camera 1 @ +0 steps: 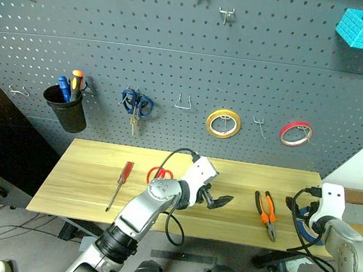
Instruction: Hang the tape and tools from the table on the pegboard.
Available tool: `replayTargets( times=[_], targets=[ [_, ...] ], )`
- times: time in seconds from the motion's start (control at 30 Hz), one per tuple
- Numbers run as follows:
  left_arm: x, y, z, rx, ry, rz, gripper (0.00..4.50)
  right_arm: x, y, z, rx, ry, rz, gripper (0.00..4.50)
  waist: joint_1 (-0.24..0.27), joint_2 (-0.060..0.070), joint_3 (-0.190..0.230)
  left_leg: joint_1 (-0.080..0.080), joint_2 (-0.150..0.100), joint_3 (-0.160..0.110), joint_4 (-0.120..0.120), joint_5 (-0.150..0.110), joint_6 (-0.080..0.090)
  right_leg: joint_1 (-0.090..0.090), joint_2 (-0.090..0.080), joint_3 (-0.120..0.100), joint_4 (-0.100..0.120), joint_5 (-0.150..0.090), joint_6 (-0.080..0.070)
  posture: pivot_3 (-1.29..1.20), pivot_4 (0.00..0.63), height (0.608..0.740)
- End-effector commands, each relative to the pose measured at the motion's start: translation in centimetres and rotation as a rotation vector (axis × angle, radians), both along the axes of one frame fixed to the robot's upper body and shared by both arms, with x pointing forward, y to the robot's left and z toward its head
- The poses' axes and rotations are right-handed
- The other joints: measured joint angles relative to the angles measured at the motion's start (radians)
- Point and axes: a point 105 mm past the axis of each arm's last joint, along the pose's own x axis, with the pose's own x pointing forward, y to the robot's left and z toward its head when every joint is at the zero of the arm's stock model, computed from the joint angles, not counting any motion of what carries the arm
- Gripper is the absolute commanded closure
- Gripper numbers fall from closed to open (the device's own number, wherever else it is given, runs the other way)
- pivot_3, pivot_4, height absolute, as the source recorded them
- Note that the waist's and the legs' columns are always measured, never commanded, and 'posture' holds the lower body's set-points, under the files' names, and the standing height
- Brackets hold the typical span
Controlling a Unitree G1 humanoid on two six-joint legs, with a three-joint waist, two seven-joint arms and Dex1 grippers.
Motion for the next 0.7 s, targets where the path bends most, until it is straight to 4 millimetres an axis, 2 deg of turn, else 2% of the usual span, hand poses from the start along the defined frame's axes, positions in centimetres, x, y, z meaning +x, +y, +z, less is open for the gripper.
replayTargets(
  times=[0.03, 0.17, 0.3, 0.43, 0.7],
  targets=[
    [-0.3, -1.9, 0.3, 0.010, -0.052, -0.111, 0.03, 0.6, -0.5, 0.2, 0.021, -0.014, 0.008, 0.00, -0.002, -0.002, 0.011, 0.000, 0.000, 0.001, 0.000, 0.000, 0.000, 0.000, 0.000, 0.001, 0.000, 0.000, 0.000, 0.00, 0.190, 0.740],
    [-0.1, -2.9, 0.3, 0.011, -0.062, -0.149, 0.03, 0.0, -0.9, -1.5, 0.026, 0.050, 0.018, 0.00, -0.003, -0.002, 0.023, -0.007, 0.000, 0.002, 0.001, 0.000, 0.000, -0.008, 0.000, 0.003, 0.000, 0.002, -0.001, 0.00, 0.214, 0.740],
    [-0.1, -3.5, 0.1, 0.016, -0.068, -0.168, 0.03, -0.5, -2.5, -3.4, -0.012, 0.097, 0.003, 0.00, -0.003, -0.002, 0.047, -0.012, -0.001, 0.002, 0.002, -0.001, 0.001, -0.012, 0.000, 0.003, 0.001, 0.002, -0.001, 0.00, 0.243, 0.740],
    [-0.6, -3.3, -0.1, 0.008, -0.053, -0.173, 0.03, -0.5, -3.3, -3.7, -0.005, 0.095, -0.032, 0.00, -0.004, -0.001, 0.070, -0.013, -0.001, 0.002, 0.003, -0.001, 0.001, -0.012, 0.000, 0.005, 0.001, 0.003, 0.000, -0.01, 0.261, 0.740],
    [-1.8, -3.3, -0.2, 0.001, -0.024, -0.194, 0.03, -0.4, -3.2, -4.9, 0.059, 0.101, -0.041, 0.00, -0.005, -0.002, 0.096, -0.014, -0.001, 0.002, 0.005, -0.001, 0.001, -0.013, 0.000, 0.005, 0.002, 0.003, 0.001, 0.00, 0.285, 0.740]
  ],
)
